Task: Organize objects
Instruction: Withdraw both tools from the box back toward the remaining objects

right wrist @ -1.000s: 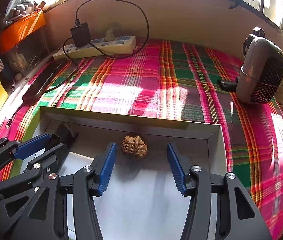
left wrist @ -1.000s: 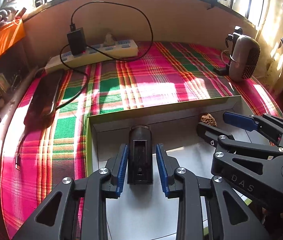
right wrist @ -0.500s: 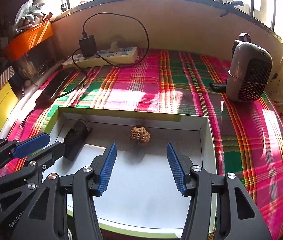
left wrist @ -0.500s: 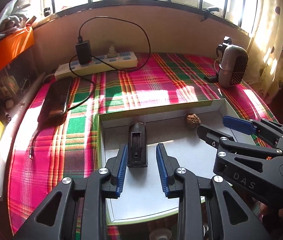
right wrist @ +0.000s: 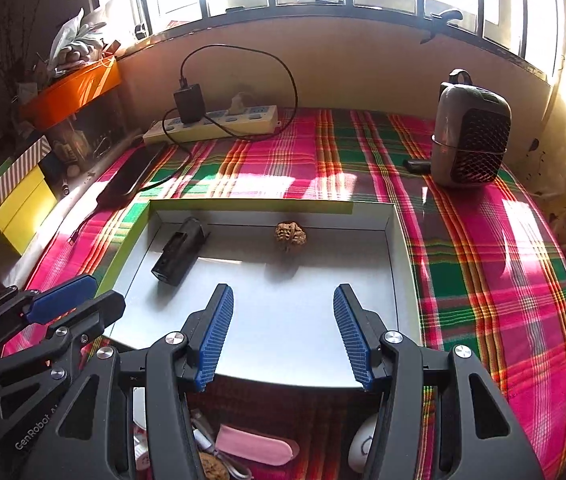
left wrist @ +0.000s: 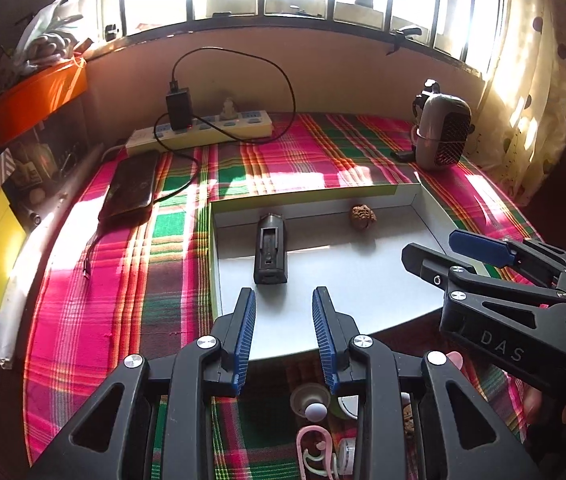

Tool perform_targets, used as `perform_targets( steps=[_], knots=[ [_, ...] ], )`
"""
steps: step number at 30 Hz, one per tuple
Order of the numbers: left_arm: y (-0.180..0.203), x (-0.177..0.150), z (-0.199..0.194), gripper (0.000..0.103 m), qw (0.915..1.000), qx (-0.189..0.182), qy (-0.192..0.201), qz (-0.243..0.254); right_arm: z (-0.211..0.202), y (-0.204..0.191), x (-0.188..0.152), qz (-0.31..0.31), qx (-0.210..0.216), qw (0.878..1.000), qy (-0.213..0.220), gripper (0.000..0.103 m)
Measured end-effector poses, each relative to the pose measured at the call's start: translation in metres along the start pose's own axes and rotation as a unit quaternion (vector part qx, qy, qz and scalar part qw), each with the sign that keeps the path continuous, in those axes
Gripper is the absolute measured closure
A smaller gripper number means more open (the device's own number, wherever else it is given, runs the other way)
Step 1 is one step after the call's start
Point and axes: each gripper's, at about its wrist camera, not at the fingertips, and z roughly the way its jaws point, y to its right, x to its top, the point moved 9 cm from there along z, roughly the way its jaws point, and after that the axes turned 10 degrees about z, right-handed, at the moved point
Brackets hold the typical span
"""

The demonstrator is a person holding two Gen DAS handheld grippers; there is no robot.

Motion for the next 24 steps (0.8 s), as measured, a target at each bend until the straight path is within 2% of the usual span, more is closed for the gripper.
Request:
perform_targets(
  steps=[11,24],
  knots=[
    [0.002,-0.034,-0.029,0.075,0.9998,-0.01,0.012,-0.011,-0.035,0.011,-0.028,0.008,0.008,1.0,0.023,0.049],
    [0.001,-0.076,-0.038,0.073,0.9985,-0.035,0.009,-0.041,-0.058,0.05,-0.062,0.022,-0.01,0.999,0.034,0.049]
  ],
)
